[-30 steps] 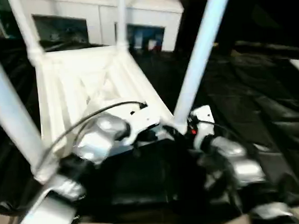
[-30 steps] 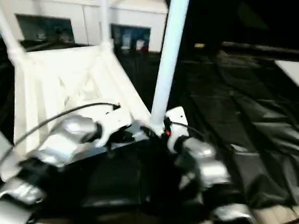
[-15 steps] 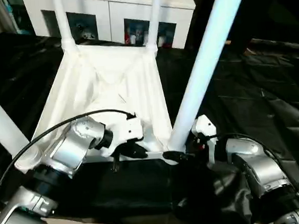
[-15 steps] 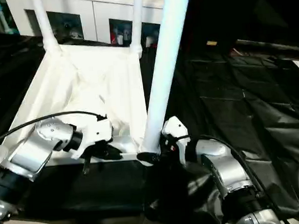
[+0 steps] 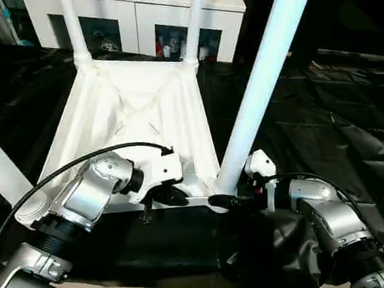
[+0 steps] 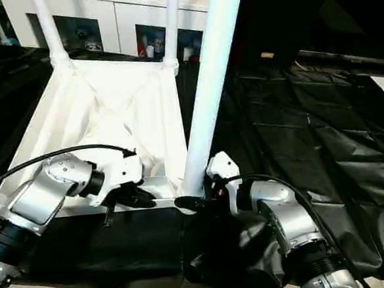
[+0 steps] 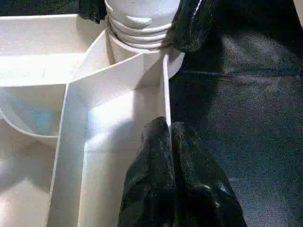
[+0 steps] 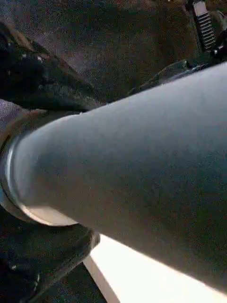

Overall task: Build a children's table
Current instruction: Rotate leg to tighten

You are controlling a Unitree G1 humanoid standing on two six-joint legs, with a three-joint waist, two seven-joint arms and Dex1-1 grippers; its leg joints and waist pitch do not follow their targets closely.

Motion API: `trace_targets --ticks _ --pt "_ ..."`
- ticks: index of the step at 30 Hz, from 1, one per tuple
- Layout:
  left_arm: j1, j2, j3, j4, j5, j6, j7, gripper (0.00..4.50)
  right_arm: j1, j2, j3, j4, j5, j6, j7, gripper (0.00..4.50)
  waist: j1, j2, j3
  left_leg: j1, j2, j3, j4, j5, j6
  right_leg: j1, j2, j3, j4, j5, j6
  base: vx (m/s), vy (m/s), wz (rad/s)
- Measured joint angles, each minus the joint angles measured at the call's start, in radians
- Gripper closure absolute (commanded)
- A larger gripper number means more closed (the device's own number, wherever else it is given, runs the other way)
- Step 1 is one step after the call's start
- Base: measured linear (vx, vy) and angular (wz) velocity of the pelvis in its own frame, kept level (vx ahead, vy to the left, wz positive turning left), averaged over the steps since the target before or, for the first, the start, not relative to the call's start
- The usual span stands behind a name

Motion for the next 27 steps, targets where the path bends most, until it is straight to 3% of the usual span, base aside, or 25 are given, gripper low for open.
trace_targets --ticks 7,16,21,25,27 --pt "-0.006 -0.032 0.021 0.032 0.007 0.026 0.041 4.50 -0.005 0.061 -0.032 0.062 0.001 -0.033 -0.092 1.78 -0.011 -0.003 -0.001 0.004 0.000 0.000 0.001 0.000 0.000 0.002 0.000 0.001 0.002 0.002 -0.001 0.000 0.000 0.00" --pt "-0.101 -0.263 0.049 0.256 0.069 0.053 0.364 4.50 -0.109 0.238 -0.189 0.252 -0.018 -0.043 -0.588 1.78 -0.024 -0.005 -0.002 0.006 -0.001 -0.001 0.001 0.000 -0.001 0.003 0.000 0.001 0.001 0.003 0.004 0.000 0.000 0.00" --pt "-0.134 -0.327 0.042 0.315 0.109 0.062 0.460 4.50 -0.169 0.288 -0.215 0.337 -0.032 -0.067 -0.745 1.78 -0.025 -0.009 -0.005 0.005 -0.002 -0.002 0.001 0.000 -0.001 0.004 0.000 0.001 0.000 0.003 0.004 0.000 0.000 0.00" --pt "-0.136 -0.333 0.031 0.323 0.125 0.042 0.467 4.50 -0.169 0.298 -0.222 0.362 -0.044 -0.107 -0.735 1.78 -0.023 -0.013 -0.009 0.004 -0.002 -0.002 0.001 0.000 -0.001 0.004 0.000 0.001 -0.001 0.003 0.004 0.000 0.000 0.00" --pt "-0.133 -0.328 0.026 0.313 0.125 0.038 0.459 4.50 -0.162 0.291 -0.228 0.356 -0.039 -0.110 -0.697 1.22 -0.023 -0.014 -0.009 0.003 -0.002 -0.002 0.001 0.000 -0.001 0.003 0.000 0.001 -0.001 0.004 0.005 0.000 0.000 0.00"
